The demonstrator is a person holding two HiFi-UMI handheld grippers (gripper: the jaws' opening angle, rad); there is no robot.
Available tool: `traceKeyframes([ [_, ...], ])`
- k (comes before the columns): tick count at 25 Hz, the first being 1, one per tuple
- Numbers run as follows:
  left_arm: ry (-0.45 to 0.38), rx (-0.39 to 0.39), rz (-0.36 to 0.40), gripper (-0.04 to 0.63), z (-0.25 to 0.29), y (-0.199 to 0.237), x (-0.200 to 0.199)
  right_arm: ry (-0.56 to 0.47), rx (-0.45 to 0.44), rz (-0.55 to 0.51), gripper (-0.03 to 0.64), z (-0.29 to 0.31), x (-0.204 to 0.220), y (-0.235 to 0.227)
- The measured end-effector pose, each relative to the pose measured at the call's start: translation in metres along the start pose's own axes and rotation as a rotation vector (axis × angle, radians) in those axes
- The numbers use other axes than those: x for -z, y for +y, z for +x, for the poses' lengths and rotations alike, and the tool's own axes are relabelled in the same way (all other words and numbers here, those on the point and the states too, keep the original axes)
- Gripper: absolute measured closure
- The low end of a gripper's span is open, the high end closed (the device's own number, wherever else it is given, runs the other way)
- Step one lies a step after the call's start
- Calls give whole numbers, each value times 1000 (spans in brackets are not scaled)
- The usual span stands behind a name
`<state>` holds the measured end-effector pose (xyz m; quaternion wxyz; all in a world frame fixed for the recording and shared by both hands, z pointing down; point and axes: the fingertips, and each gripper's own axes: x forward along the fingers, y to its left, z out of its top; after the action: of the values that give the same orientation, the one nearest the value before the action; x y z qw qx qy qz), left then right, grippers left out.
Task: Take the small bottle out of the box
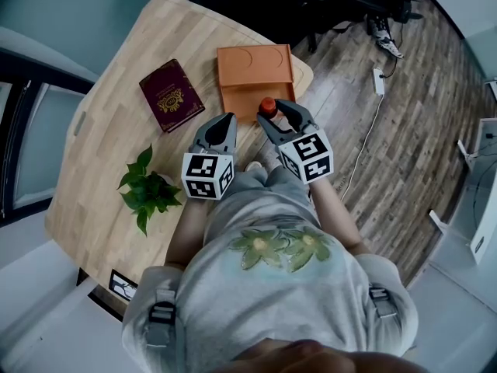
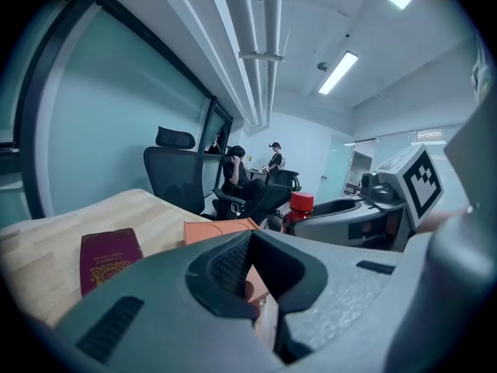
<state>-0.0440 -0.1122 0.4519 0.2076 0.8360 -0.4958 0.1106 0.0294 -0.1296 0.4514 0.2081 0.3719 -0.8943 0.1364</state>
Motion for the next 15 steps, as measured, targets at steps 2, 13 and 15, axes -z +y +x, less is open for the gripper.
traceKeyframes([
  [2,-4,1,-2,592,0,0,-1,-20,1,0,422,-6,-5,1],
  [13,-10,11,-3,592,-4,-6,-2,-104,-6,-21,422,-29,-20,14],
  [15,-10,12,-4,592,-4,-6,-1,-112,-6,-23,422,-32,-20,15],
])
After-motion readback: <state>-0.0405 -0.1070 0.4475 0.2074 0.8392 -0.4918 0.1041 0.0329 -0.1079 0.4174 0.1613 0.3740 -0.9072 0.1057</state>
